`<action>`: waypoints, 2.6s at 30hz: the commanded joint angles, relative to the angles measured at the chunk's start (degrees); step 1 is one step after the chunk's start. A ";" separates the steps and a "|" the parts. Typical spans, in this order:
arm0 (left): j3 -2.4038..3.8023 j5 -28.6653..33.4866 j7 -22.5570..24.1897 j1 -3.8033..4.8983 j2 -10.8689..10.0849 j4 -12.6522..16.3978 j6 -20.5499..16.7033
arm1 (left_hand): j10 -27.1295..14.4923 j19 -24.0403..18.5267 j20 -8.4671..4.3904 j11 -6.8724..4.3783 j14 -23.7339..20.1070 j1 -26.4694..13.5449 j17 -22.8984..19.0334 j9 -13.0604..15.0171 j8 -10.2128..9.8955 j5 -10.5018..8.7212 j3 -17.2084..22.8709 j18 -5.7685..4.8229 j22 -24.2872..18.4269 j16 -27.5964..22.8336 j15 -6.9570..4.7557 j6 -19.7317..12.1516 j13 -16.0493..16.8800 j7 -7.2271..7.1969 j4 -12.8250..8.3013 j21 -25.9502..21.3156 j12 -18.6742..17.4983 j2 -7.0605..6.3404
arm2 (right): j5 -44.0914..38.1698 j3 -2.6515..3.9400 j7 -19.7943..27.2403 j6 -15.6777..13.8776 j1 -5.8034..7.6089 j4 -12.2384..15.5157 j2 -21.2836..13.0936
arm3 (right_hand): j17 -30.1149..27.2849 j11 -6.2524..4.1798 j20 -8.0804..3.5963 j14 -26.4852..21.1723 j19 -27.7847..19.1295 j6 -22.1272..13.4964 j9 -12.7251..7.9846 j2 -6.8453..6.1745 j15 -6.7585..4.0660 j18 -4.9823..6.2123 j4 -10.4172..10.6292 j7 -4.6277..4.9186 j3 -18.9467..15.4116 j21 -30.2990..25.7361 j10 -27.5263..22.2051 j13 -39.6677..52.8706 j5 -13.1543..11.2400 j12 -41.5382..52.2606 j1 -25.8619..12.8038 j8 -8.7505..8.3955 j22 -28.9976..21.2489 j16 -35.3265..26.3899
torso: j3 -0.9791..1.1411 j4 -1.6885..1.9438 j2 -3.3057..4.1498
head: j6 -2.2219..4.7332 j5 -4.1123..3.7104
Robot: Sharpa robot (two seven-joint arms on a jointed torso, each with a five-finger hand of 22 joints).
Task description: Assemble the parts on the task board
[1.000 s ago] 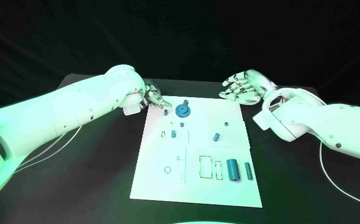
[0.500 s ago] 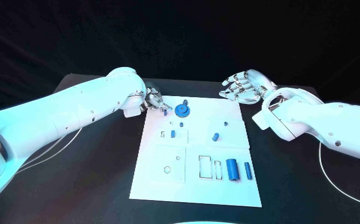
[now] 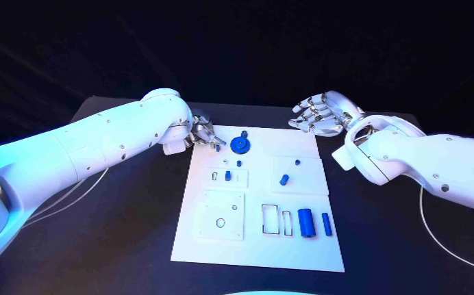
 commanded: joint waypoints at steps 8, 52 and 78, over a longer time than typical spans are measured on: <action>0.01 3.82 0.99 0.01 0.00 -0.07 1.71 | 0.27 0.20 -0.23 -0.89 4.22 6.26 9.31 0.37 0.76 0.25 2.91 0.54 0.18 0.20 -0.34 1.81 -0.19 -0.96 -1.06 0.10 0.31 2.02 | -0.02 -0.01 0.63 0.39 -0.02 0.10 -0.02 | -0.16 0.52 0.10 0.22 0.41 -0.41 -0.12 0.21 0.36 0.60 0.00 2.33 0.35 -0.45 0.11 -0.29 0.40 -0.32 0.41 0.39 -0.30 -0.38 | 0.02 0.01 -0.01 | -0.06 0.03; 0.00 9.55 -0.85 0.06 -11.01 15.30 -1.69 | 4.41 2.45 -1.26 -2.00 4.51 6.91 9.87 4.97 5.02 1.04 24.32 -0.14 3.65 0.46 -1.36 2.43 2.14 -1.96 -9.88 1.53 2.02 -1.30 | 0.74 -0.03 1.45 0.11 -0.02 -0.43 -0.33 | -0.36 0.47 0.12 0.46 0.58 -0.12 -0.19 0.33 0.34 0.63 0.08 2.29 0.40 -0.49 0.37 -0.84 0.46 -0.17 0.30 0.74 -0.89 -0.58 | -0.03 0.28 -0.25 | -0.29 0.62; -0.06 -3.58 -1.23 -3.60 -13.45 21.96 -4.93 | 5.17 3.22 -1.46 -2.25 4.58 5.94 10.04 5.18 5.12 1.15 25.53 -0.38 4.80 0.57 -1.57 2.87 2.89 -2.22 -10.59 2.10 2.47 -1.96 | 0.92 -0.12 0.95 0.00 -0.03 -0.80 -0.21 | -0.78 0.57 0.19 0.27 0.51 -0.26 -0.41 0.18 0.46 0.59 -0.21 2.36 0.51 -0.59 0.11 -1.75 0.77 -0.28 0.63 0.97 -1.82 -1.17 | 0.02 0.22 -0.20 | -0.37 1.32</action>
